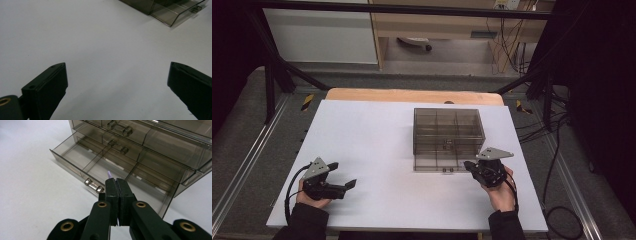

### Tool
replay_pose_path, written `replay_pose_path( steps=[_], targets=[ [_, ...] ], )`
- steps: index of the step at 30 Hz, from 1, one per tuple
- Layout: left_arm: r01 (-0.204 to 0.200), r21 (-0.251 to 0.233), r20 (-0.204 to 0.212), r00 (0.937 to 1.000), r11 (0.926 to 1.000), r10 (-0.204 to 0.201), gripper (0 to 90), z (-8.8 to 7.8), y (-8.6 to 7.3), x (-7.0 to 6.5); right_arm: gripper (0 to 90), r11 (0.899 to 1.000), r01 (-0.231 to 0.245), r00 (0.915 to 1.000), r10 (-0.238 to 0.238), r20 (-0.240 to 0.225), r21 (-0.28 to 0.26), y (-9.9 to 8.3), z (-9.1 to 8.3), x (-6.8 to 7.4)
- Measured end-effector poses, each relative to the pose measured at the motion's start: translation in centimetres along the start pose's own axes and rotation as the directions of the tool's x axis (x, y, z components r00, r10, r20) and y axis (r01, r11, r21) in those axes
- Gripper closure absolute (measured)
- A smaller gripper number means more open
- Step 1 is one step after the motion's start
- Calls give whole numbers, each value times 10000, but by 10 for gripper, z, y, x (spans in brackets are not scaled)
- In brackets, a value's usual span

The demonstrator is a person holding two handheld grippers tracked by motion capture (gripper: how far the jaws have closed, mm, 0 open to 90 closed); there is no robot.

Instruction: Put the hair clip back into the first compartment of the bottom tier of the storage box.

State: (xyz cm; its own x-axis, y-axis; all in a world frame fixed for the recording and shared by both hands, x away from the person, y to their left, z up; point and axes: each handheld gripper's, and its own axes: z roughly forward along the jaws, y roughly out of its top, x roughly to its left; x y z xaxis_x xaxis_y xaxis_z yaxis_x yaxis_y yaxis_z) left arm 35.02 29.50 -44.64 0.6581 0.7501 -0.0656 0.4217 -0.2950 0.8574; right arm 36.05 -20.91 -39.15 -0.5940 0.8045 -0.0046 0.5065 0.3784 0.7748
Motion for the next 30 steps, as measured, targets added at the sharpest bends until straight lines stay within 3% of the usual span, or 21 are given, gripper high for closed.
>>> replay_pose_path(
  steps=[30],
  targets=[
    [16, -19, -18, 10000, 10000, -16, 27, -1, 0, 0, 894, 9990, 413, 9983, -418, -410, -146, 33, 20, 20]
  ],
)
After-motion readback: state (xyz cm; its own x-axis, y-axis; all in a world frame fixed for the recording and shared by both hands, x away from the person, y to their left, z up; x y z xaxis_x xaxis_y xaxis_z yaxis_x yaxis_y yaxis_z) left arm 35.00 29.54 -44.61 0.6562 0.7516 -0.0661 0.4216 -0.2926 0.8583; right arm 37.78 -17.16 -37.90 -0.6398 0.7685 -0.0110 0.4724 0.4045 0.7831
